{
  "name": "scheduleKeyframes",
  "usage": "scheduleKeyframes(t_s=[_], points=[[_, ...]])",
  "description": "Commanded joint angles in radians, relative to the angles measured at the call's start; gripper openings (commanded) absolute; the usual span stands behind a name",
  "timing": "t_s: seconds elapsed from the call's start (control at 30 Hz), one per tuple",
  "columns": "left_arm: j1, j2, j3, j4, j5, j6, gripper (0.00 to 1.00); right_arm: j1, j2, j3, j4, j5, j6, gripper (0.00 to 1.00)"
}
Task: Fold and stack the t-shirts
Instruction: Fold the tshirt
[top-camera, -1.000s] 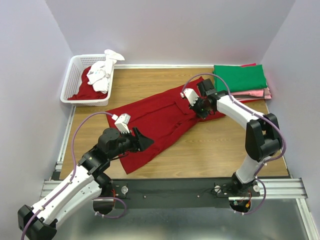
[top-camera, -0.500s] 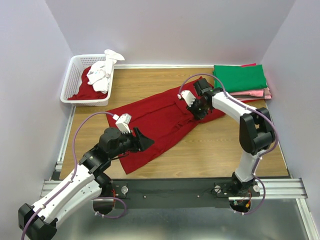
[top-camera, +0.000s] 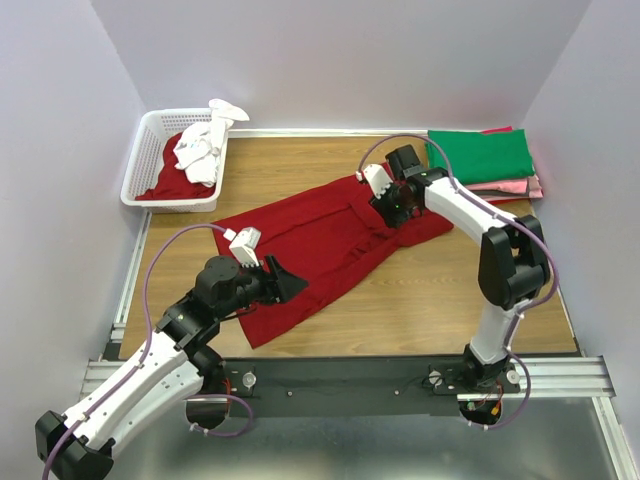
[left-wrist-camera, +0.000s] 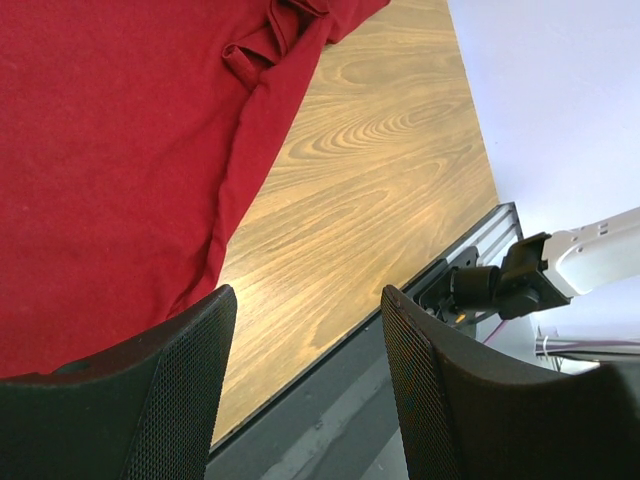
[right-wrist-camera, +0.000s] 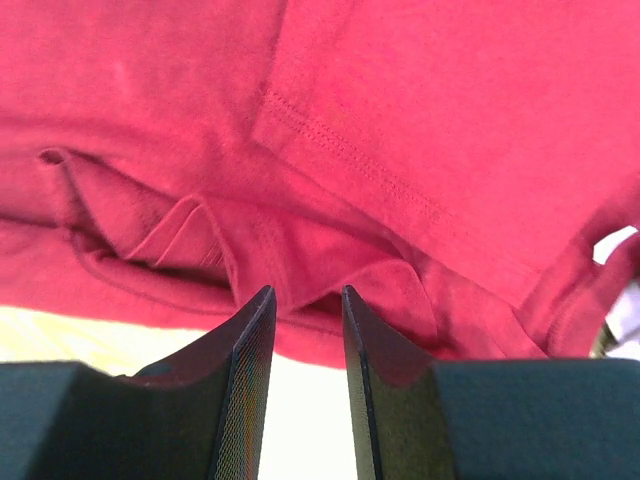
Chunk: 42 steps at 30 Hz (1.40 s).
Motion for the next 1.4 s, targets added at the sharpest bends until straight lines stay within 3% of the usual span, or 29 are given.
scheduleKeyframes(t_s=[0.0, 0.3, 0.93, 1.03, 1.07, 1.2, 1.37], points=[[-0.003, 0.0, -0.001, 0.019, 0.019, 0.011, 0.68, 0.007, -0.077, -0.047, 0.013, -0.049, -0.023, 0.4], [-0.001, 0.001, -0.004, 0.02, 0.023, 0.008, 0.68, 0.026, -0.052, -0.099, 0.011, -0.078, -0.078, 0.43], [-0.001, -0.011, -0.013, 0.016, 0.027, -0.003, 0.68, 0.062, 0.029, -0.091, 0.037, 0.07, -0.095, 0.44], [-0.001, -0.016, -0.016, 0.017, 0.027, -0.003, 0.68, 0.063, 0.029, -0.104, 0.045, 0.084, -0.101, 0.38], [-0.001, -0.016, -0.016, 0.017, 0.028, -0.005, 0.68, 0.062, 0.021, -0.107, 0.048, 0.086, -0.101, 0.25], [-0.001, -0.022, -0.027, 0.013, 0.039, -0.026, 0.68, 0.062, -0.034, -0.124, 0.049, 0.078, -0.096, 0.06], [-0.001, -0.016, -0.03, -0.041, 0.054, -0.087, 0.65, 0.062, -0.196, -0.206, 0.042, 0.066, -0.099, 0.0]])
